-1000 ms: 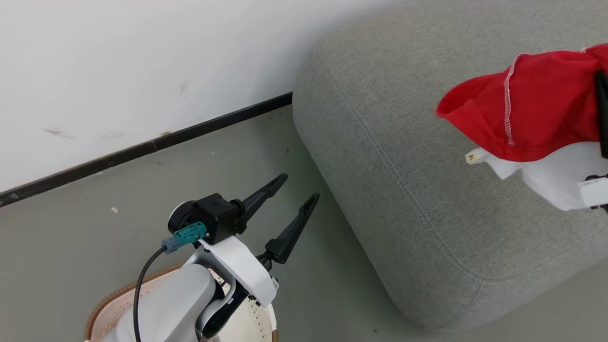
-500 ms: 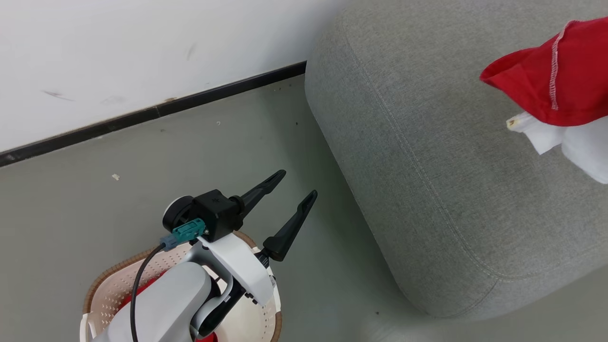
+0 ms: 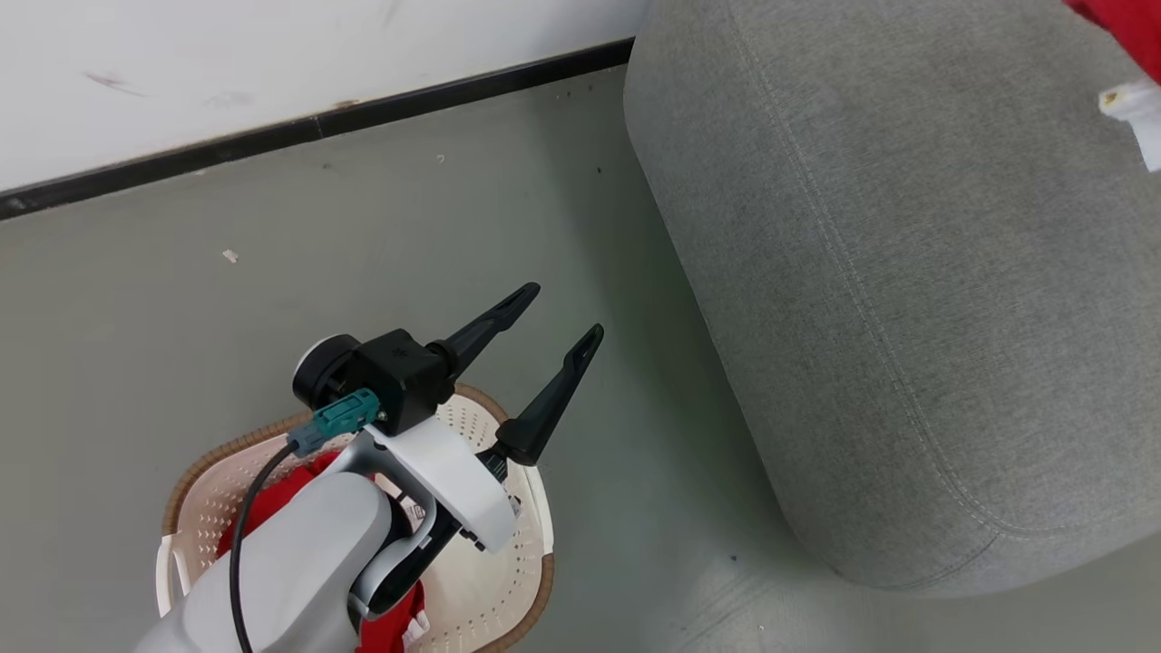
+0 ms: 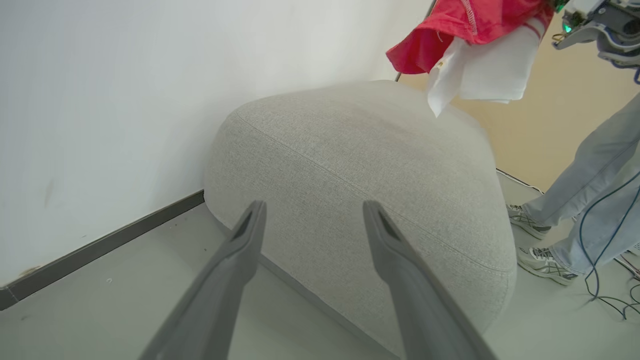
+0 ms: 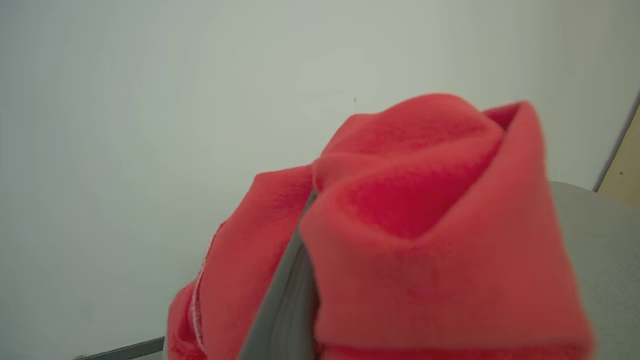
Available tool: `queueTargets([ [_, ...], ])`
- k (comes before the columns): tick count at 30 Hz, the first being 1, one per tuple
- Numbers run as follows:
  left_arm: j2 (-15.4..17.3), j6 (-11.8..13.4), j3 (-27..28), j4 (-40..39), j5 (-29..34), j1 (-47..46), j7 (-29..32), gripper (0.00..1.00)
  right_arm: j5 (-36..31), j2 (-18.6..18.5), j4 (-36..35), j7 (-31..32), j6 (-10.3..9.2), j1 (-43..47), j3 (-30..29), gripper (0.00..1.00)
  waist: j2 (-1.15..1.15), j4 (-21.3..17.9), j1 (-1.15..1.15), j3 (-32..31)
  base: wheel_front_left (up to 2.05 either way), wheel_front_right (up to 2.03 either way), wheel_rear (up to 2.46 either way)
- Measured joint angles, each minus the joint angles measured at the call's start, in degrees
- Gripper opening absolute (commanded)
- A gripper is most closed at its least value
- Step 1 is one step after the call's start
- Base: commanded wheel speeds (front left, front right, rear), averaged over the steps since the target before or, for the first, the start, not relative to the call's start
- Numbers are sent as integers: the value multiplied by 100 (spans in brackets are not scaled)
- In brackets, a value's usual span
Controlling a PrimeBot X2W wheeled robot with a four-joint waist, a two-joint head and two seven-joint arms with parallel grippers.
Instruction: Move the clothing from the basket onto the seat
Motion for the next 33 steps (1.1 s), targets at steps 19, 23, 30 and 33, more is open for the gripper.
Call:
queueTargets([
  [19,131,27,59,-364,110,-331,176,100,-68,24,1233,30,0,-442,512,0,0,361,0,802,0,0,0],
  [23,133,26,64,-391,111,-431,179,100,-67,66,1352,100,1,-478,636,0,0,399,0,901,0,0,0],
  [30,138,-10,76,-408,152,-593,215,100,76,41,1559,164,0,-648,782,39,0,466,0,1069,0,0,0],
  [33,159,-18,104,-380,152,-594,186,100,112,91,1636,210,1,-699,925,99,0,455,0,1061,0,0,0],
])
